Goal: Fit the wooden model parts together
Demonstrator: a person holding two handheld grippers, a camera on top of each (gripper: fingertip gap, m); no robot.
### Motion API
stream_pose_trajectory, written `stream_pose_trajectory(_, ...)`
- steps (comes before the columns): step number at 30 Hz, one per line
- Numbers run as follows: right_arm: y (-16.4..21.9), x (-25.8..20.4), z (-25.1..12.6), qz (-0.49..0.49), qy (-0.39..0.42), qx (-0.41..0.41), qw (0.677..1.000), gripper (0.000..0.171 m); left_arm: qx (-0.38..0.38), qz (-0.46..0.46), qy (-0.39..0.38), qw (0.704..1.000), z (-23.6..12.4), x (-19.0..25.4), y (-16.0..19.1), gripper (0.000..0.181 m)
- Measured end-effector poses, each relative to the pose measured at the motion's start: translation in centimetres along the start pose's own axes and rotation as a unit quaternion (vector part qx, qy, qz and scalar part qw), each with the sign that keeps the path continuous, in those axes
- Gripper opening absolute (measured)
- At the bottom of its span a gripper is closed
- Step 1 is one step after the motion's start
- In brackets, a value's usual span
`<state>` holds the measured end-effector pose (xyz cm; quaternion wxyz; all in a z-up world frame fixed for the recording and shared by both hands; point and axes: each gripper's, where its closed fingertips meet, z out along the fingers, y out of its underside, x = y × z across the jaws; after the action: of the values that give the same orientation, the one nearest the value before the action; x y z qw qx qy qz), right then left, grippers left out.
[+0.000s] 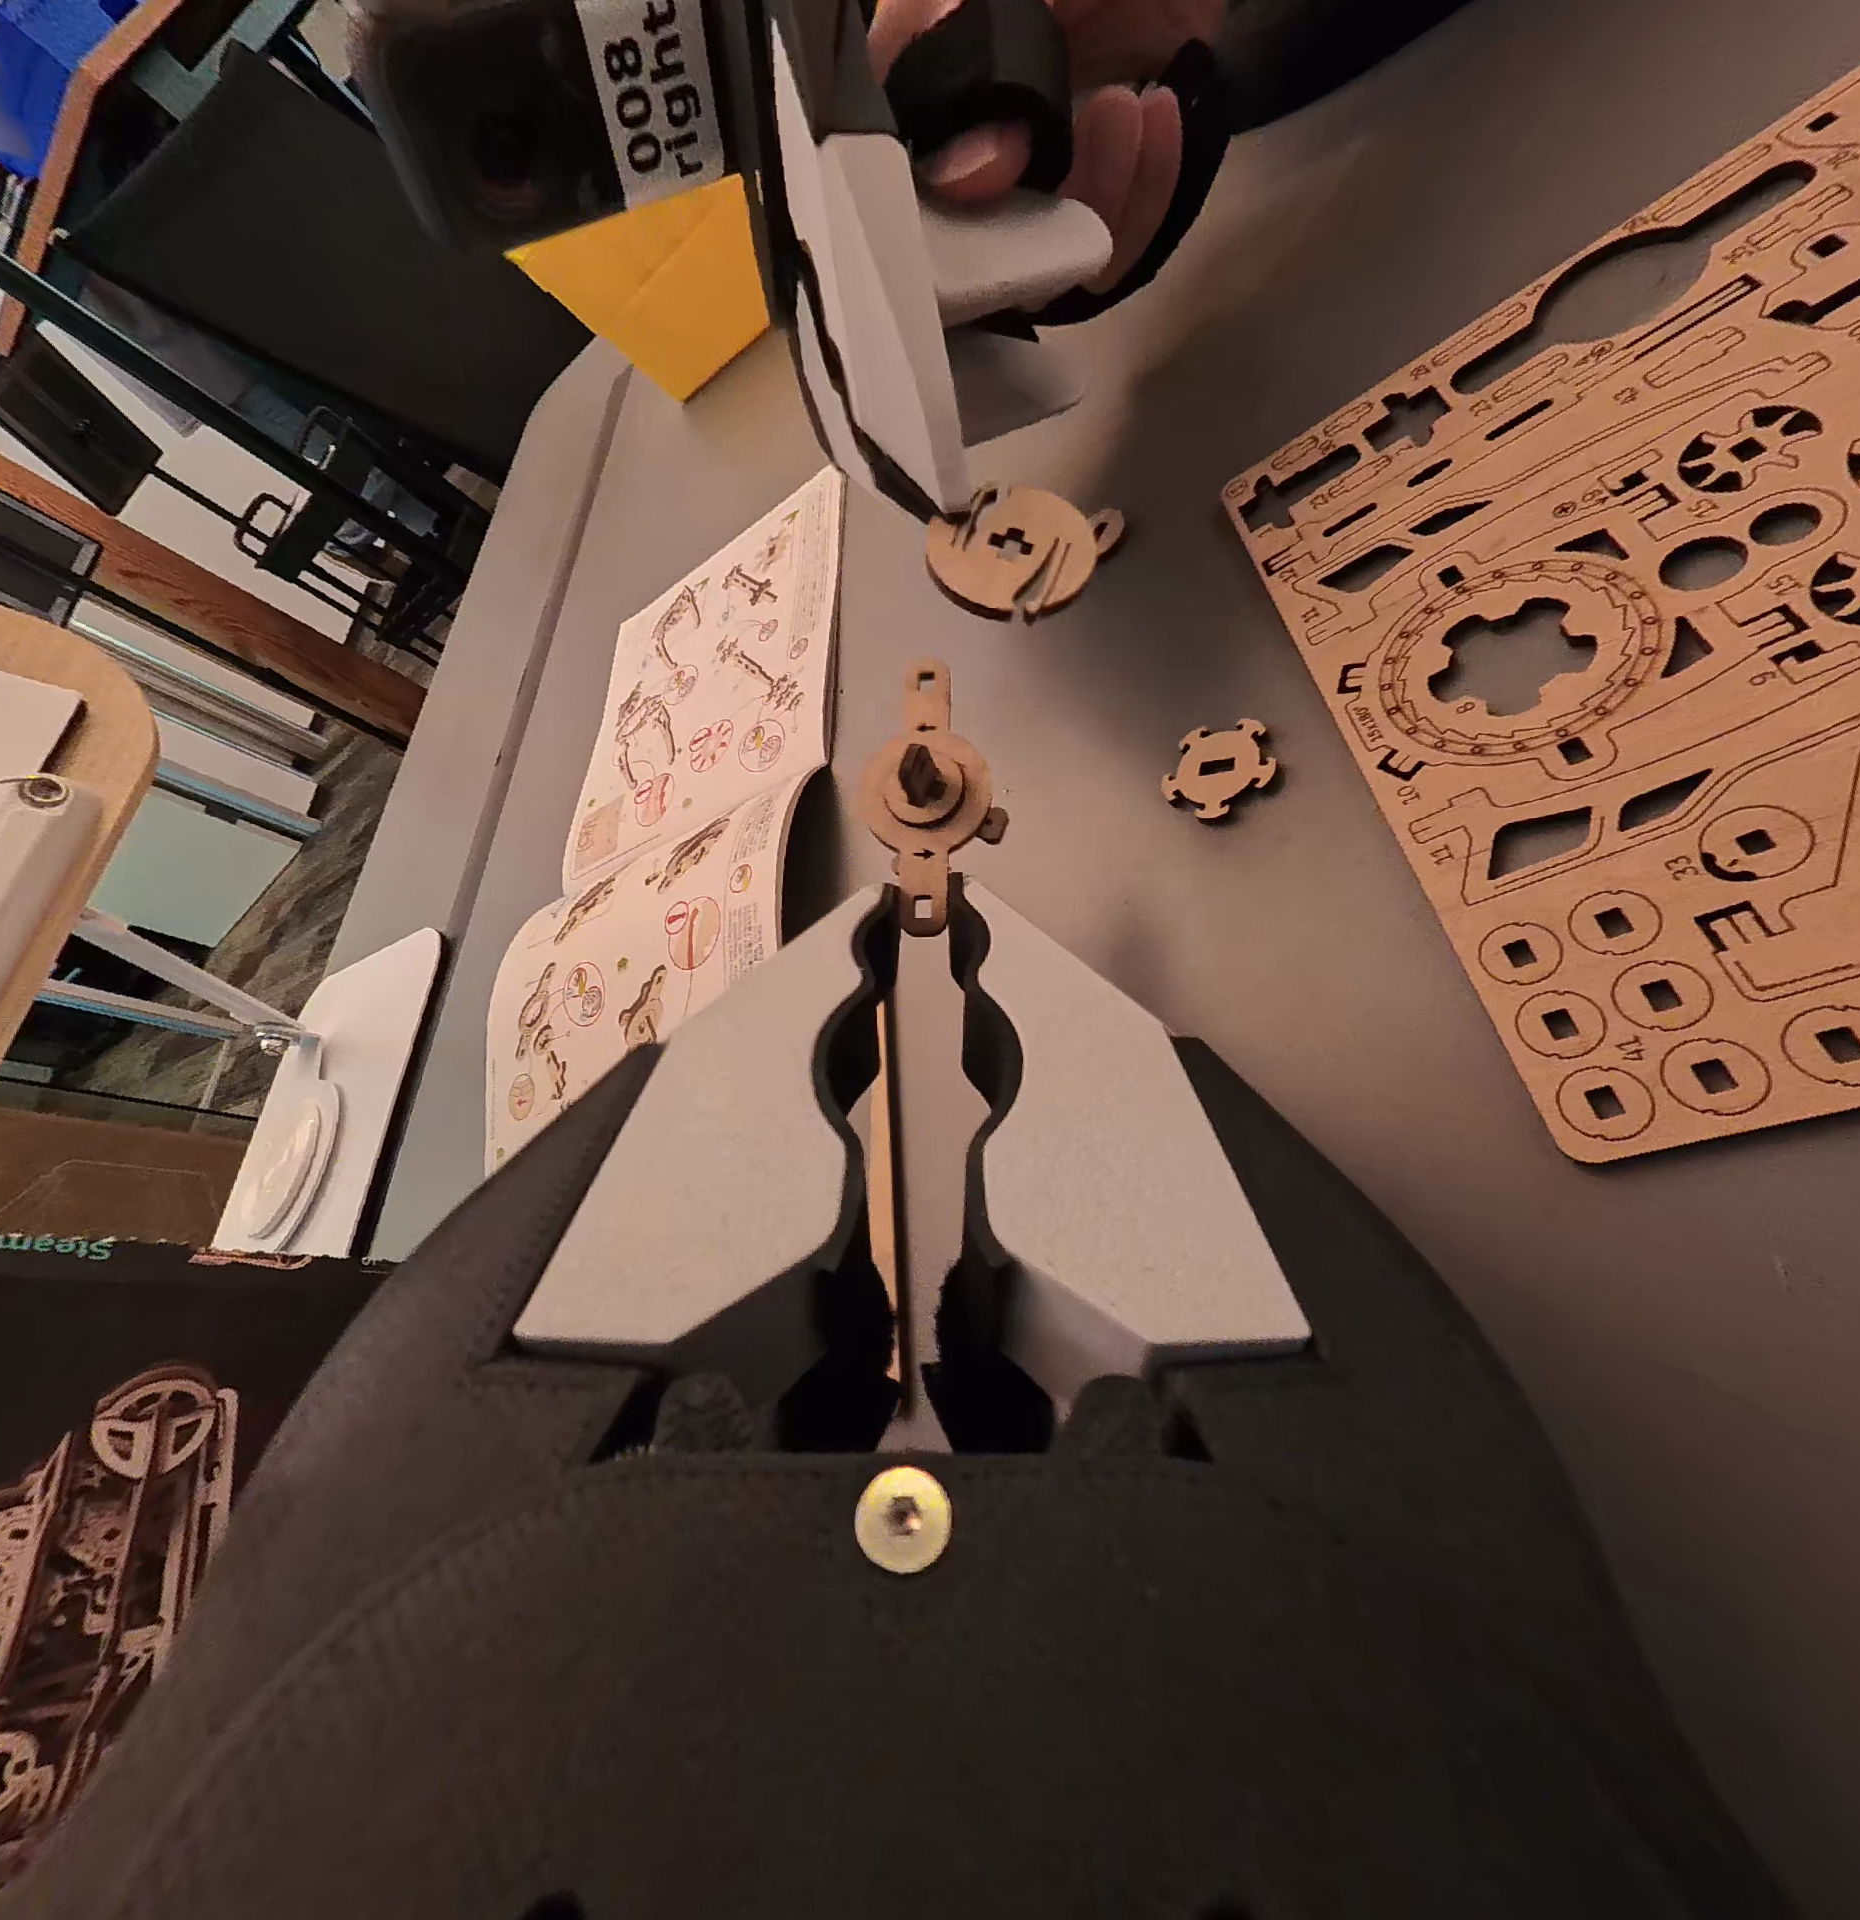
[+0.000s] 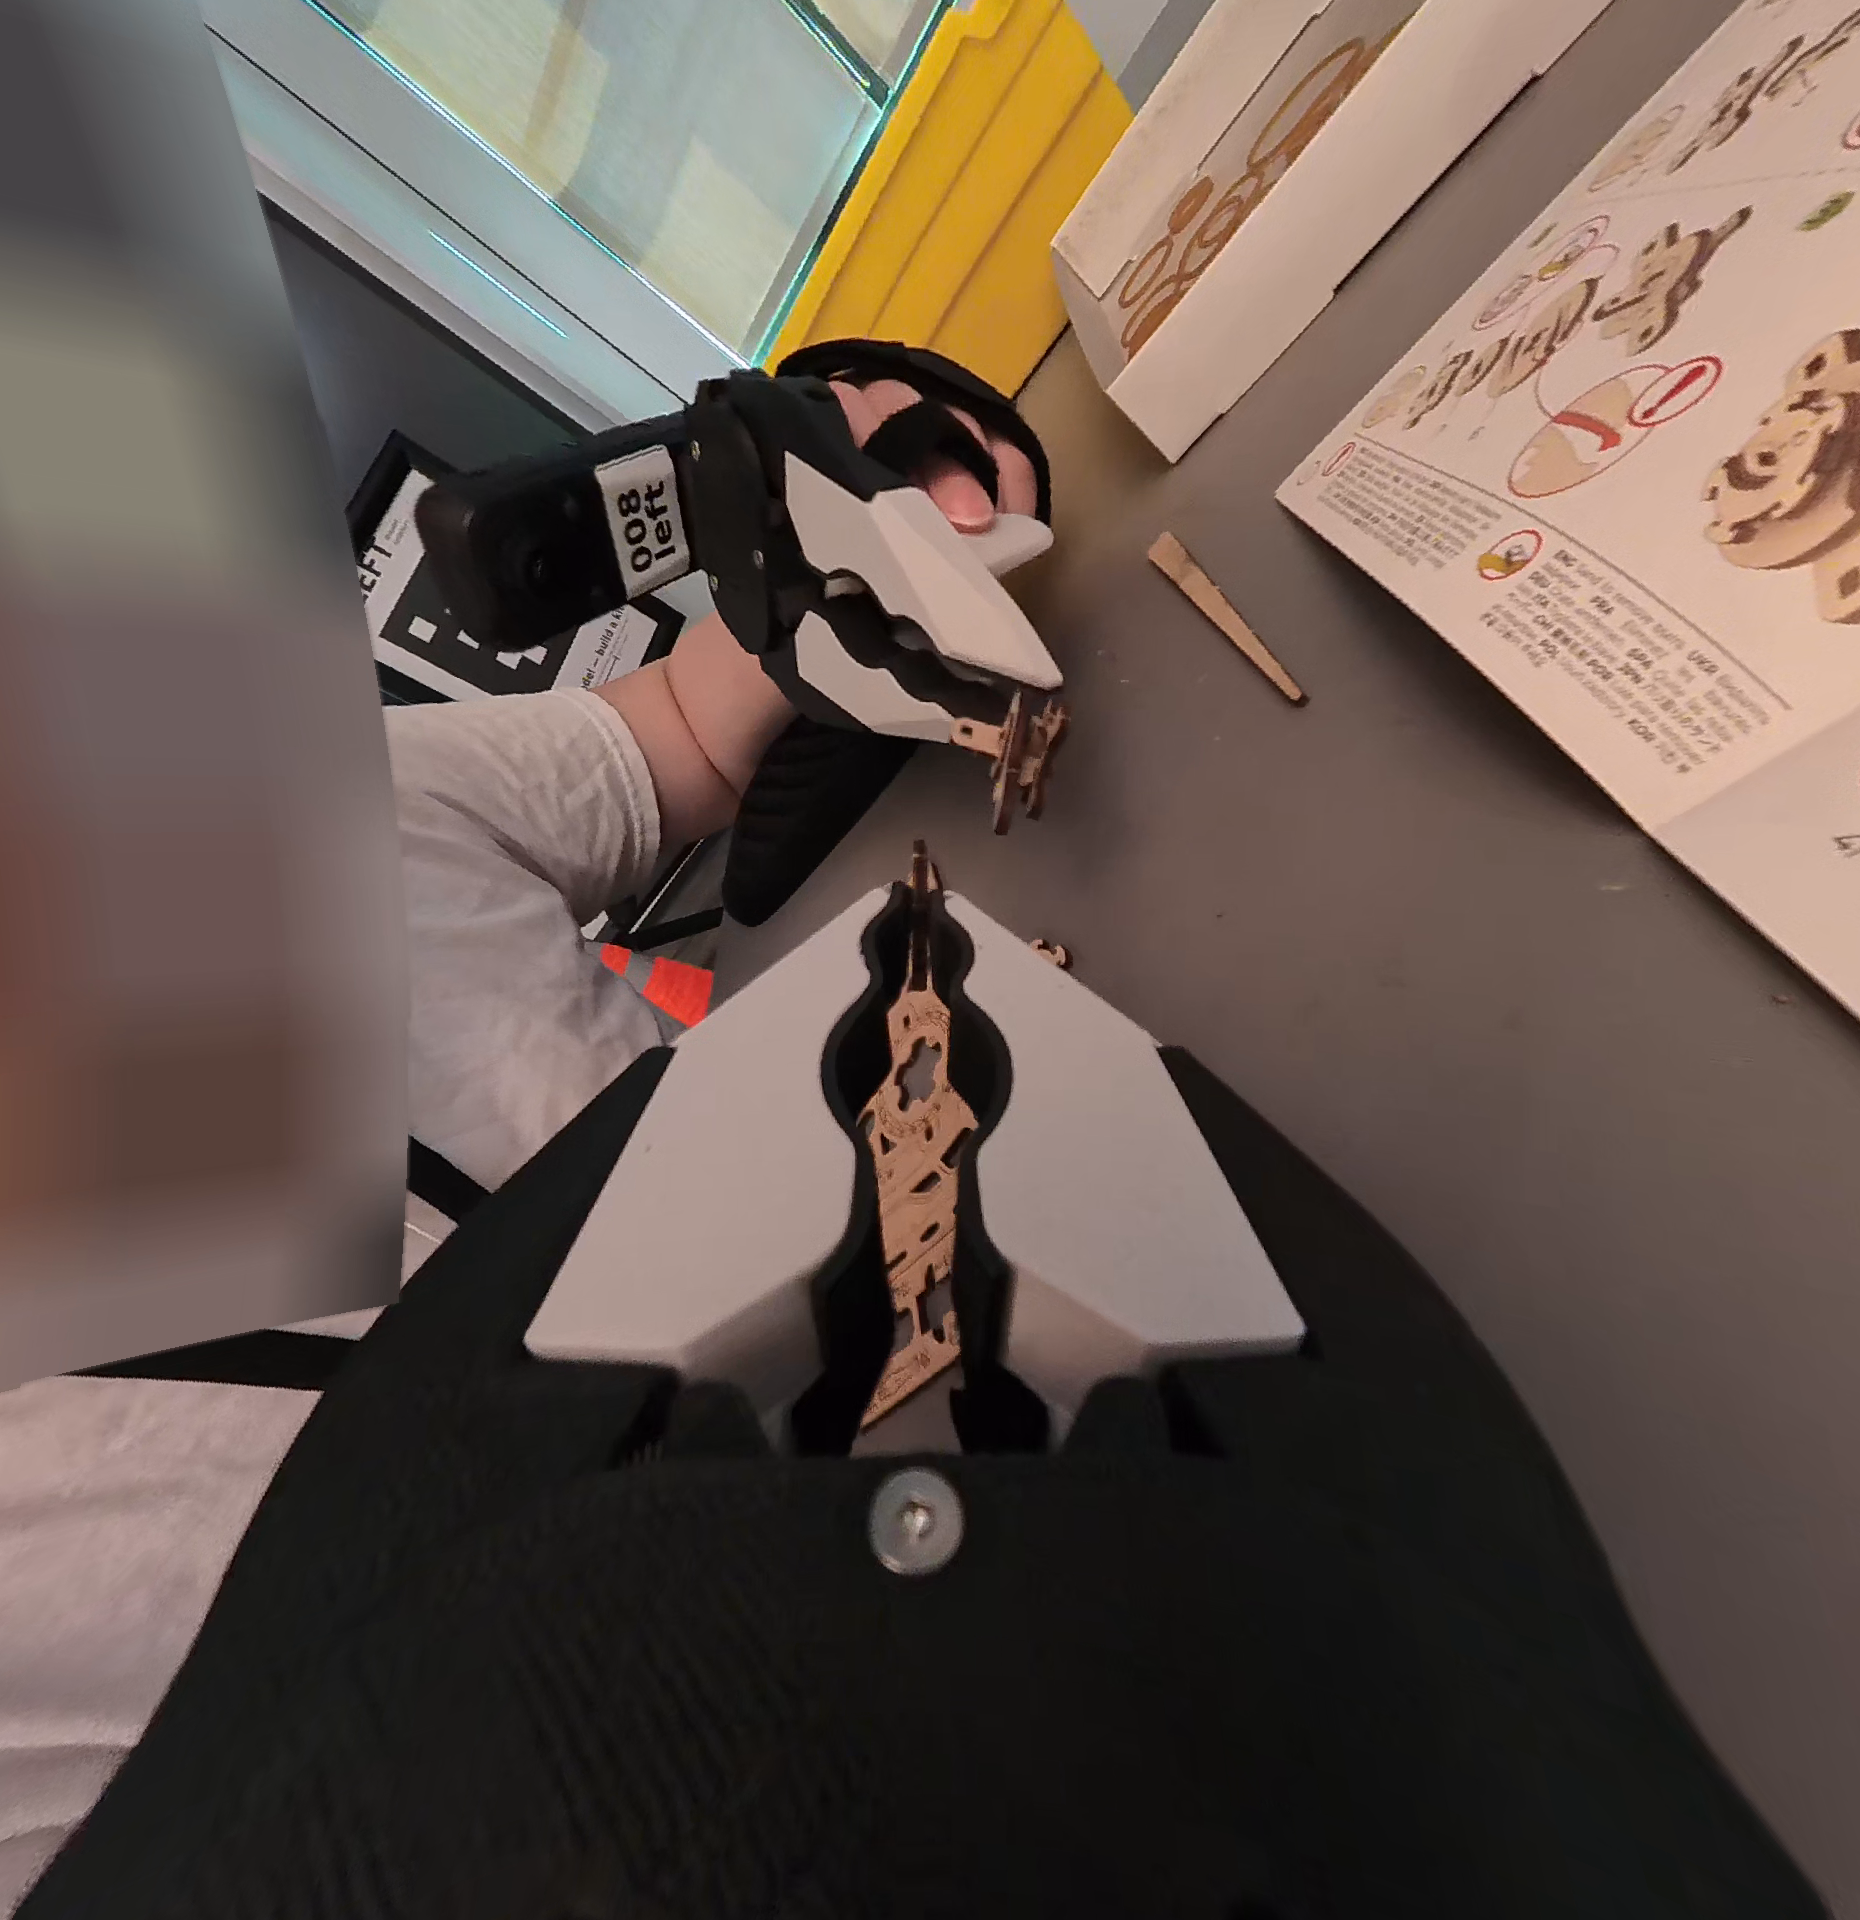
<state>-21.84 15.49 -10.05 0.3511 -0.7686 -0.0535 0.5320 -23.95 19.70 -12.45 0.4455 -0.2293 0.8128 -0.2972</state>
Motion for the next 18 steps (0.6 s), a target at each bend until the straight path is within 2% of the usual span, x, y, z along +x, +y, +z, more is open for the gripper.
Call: stream_pose_trajectory(18, -0.87, -0.39, -0.23, -0.018, 0.018, 0.001, 1.0, 0.001, 0.008, 0.017, -0.009, 1.0, -0.14, -0.02, -0.69, 0.007)
